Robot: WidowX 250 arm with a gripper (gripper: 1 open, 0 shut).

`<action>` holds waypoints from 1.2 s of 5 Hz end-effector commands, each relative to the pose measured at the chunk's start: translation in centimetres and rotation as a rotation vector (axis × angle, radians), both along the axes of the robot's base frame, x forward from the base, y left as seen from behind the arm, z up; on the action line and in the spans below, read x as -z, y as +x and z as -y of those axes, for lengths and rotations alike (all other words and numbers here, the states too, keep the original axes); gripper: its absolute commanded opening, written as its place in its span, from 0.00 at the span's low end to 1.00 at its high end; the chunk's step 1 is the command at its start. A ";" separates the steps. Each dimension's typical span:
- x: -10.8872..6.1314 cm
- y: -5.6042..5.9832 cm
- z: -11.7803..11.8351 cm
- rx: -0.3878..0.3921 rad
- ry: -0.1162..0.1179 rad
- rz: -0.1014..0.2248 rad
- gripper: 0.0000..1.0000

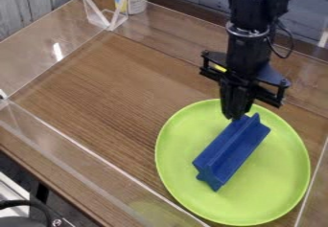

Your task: Put the blue object in the green plate

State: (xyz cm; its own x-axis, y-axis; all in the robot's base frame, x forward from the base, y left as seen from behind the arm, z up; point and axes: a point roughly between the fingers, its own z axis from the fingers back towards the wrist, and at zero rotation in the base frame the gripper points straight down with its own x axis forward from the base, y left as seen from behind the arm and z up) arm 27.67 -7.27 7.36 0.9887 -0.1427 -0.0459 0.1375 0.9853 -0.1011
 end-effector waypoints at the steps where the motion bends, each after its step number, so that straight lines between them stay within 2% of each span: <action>1: -0.5 0.4 0.4 0.010 -0.008 0.035 0.00; 2: -0.9 0.4 -0.2 0.001 -0.007 0.041 1.00; 4: -2.7 0.7 -2.9 -0.038 0.001 0.066 1.00; 6: -4.9 1.2 -11.3 -0.130 0.068 0.117 1.00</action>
State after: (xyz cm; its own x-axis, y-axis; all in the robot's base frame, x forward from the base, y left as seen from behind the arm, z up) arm 28.21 3.93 9.91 0.9999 -0.0040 -0.0162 0.0033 0.9991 -0.0414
